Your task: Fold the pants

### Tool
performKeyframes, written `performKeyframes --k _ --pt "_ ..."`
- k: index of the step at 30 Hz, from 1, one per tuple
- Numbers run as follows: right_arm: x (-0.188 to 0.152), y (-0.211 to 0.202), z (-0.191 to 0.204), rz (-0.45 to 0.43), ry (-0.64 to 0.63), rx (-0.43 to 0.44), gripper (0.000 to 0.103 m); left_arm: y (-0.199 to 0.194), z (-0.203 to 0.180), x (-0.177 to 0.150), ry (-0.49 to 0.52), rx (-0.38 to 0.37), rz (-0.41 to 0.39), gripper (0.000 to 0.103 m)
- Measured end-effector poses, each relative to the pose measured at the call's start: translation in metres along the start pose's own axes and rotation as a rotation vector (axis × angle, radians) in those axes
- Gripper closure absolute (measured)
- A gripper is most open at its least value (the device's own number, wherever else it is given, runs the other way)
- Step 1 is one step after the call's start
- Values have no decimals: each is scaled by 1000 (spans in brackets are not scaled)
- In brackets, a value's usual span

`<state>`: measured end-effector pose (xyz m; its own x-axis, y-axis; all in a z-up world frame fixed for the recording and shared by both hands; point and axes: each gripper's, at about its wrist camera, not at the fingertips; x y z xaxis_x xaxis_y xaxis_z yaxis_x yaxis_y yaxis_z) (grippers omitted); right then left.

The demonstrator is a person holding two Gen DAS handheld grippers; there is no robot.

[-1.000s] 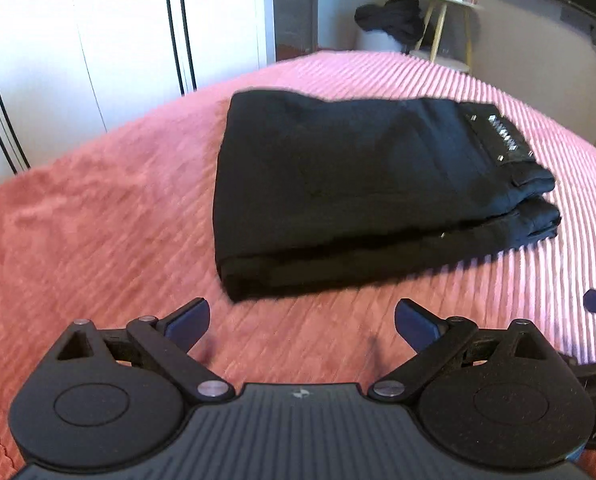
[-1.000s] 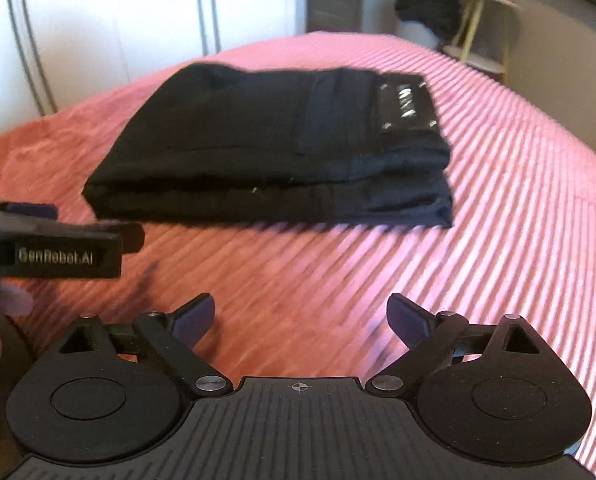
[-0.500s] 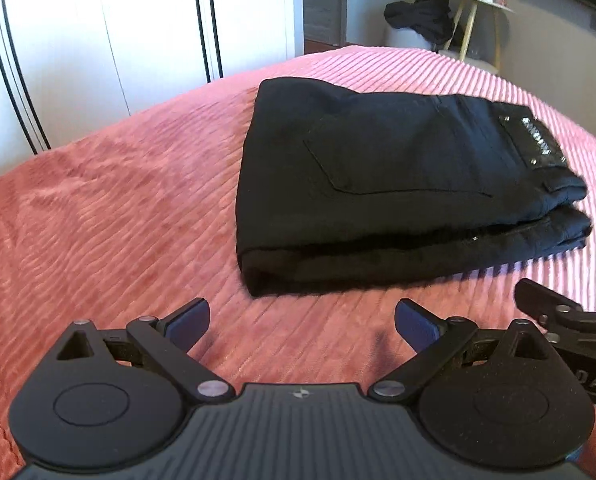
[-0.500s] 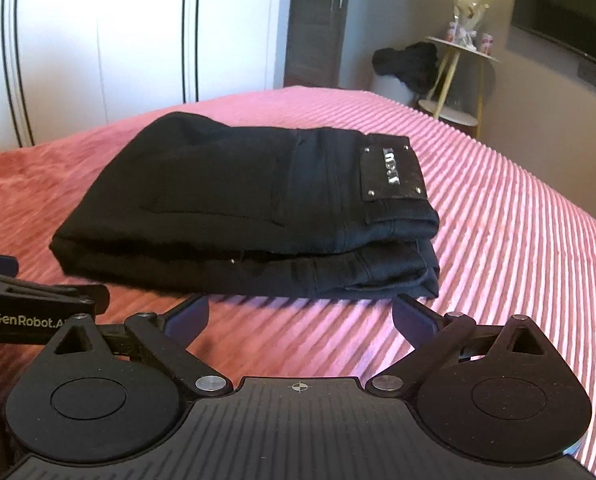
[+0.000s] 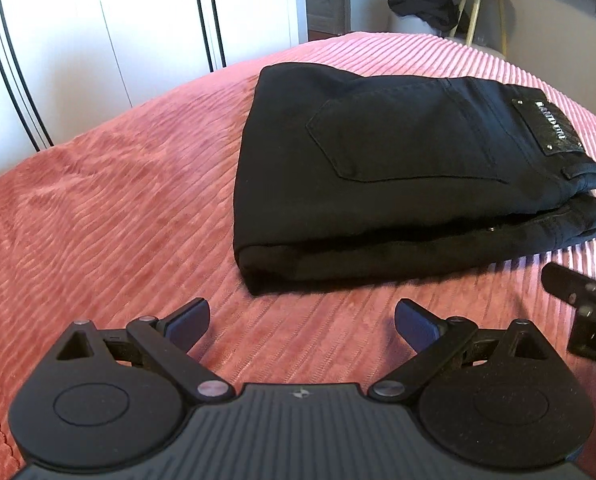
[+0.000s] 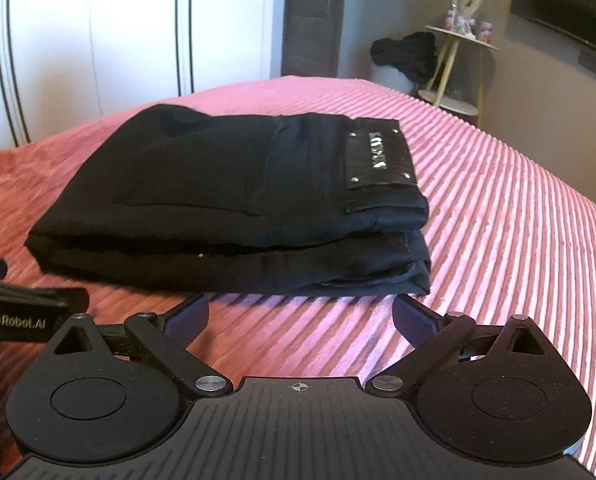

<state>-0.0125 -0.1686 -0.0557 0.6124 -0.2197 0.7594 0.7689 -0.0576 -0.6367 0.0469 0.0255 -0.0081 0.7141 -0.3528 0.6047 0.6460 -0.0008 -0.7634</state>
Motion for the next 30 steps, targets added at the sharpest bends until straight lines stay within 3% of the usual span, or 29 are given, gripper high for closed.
performKeyframes --k 30 --pt "0 -4 -3 -11 -16 -6 2 2 -1 -1 8 -22 7 4"
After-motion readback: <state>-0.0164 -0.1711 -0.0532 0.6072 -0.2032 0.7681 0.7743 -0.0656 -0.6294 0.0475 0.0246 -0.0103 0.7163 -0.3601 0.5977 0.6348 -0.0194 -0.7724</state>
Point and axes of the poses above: each gripper's, at about its wrist camera, not at the fingertips, and y roughly the way its jaws point, z to its left, x to its top, and after that the axes turned 13 degrees about y, right-handed
